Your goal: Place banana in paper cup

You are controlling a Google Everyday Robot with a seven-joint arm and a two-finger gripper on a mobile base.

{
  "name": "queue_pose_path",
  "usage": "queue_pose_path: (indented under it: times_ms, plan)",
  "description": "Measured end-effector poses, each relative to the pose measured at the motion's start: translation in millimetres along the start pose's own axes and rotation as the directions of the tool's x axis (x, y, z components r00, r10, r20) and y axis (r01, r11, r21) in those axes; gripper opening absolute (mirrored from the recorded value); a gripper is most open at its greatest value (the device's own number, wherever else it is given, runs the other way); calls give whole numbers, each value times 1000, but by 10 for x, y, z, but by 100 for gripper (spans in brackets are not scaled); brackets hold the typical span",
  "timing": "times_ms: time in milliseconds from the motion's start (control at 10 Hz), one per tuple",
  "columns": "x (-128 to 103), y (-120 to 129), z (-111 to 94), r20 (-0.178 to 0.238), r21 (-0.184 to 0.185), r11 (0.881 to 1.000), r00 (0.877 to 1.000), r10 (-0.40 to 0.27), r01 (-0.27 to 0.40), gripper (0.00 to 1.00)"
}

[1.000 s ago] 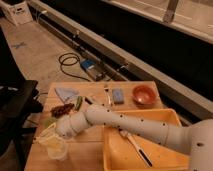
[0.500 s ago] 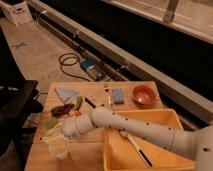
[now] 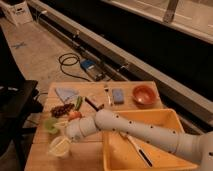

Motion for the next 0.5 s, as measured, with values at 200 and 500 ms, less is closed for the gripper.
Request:
queue_pose_path:
  times_ms: [200,500]
  plan:
    - [-223,-31,-118,-20,26,998,999,-50,51,80]
    - [-400,-49,-209,-40,40,995,995,-86,88,80]
